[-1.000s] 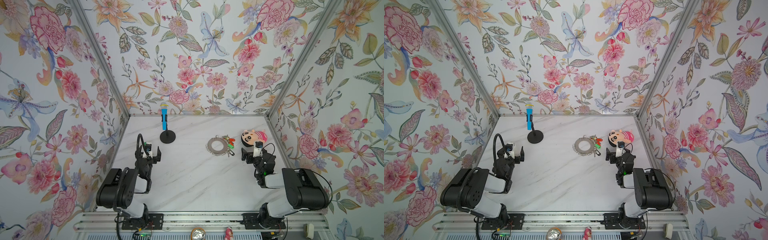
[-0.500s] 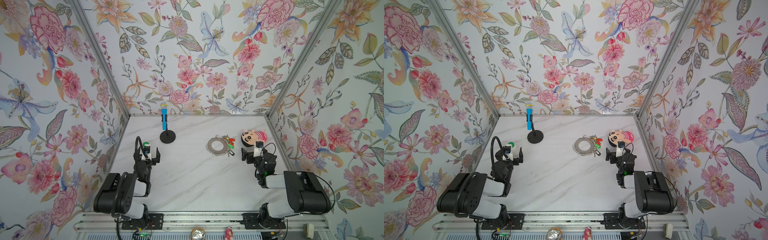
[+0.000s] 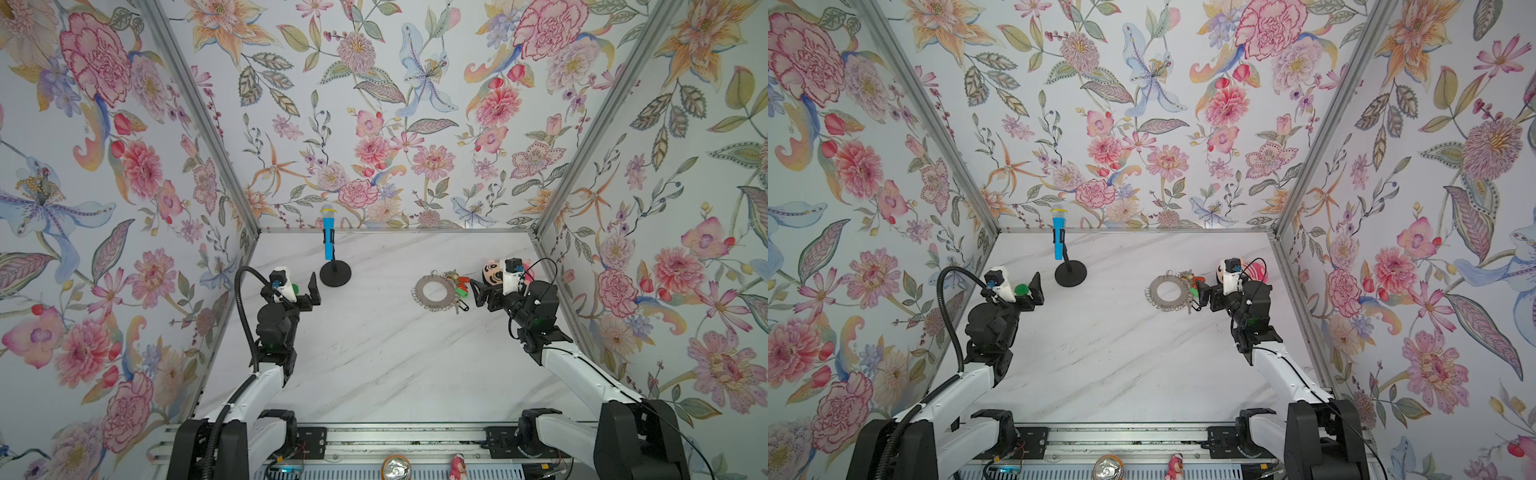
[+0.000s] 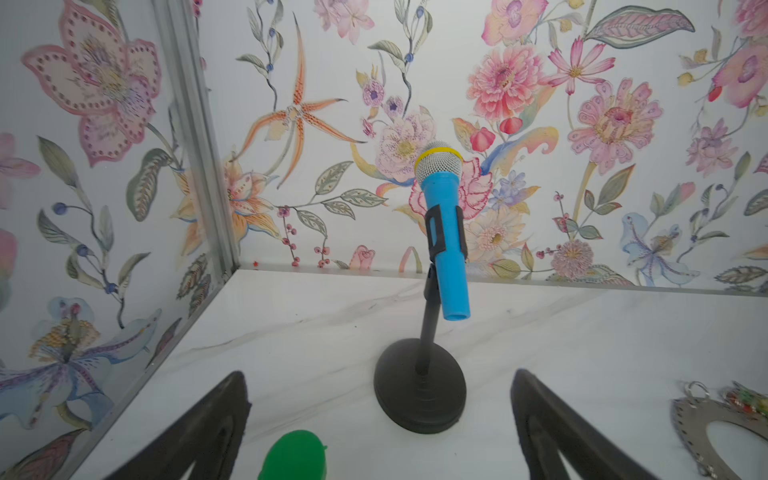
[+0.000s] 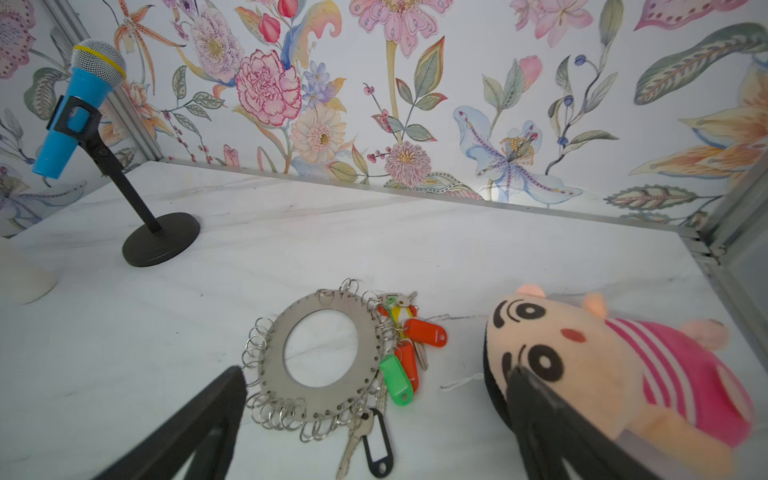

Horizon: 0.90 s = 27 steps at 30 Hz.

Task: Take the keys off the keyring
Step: 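Move both grippers toward the steel key ring plate from opposite sides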

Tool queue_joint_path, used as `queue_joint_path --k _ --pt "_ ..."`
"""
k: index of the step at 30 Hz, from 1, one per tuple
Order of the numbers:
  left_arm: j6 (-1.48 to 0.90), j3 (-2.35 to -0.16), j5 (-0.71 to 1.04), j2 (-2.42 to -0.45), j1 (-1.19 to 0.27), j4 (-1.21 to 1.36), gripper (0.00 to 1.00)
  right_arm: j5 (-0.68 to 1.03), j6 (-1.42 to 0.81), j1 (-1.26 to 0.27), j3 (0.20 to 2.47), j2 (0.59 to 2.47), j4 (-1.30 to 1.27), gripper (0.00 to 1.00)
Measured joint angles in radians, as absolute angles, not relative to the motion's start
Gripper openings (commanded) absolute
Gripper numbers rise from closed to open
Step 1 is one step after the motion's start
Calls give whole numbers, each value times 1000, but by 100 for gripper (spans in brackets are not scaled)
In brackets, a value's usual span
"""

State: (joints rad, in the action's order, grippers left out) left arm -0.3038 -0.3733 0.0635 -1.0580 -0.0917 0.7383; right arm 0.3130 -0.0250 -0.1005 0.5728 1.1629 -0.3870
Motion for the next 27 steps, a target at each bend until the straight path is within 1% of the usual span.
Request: queue_joint_path --k 5,10,15,21,27 --pt "-434 -413 144 -1061 -169 627 99 326 -96 -138 664 1235 -238 92" --pt "-550 -429 243 -1121 -245 623 99 315 -170 -158 708 1339 -174 87" --pt "-662 -454 332 -1237 -308 683 99 293 -242 -156 745 1464 -150 82" --pt "-732 -527 366 -1370 -373 713 99 273 -287 -156 838 1610 -141 78" --pt "-772 -604 387 -1475 -402 735 99 254 -311 -156 936 1736 -129 74"
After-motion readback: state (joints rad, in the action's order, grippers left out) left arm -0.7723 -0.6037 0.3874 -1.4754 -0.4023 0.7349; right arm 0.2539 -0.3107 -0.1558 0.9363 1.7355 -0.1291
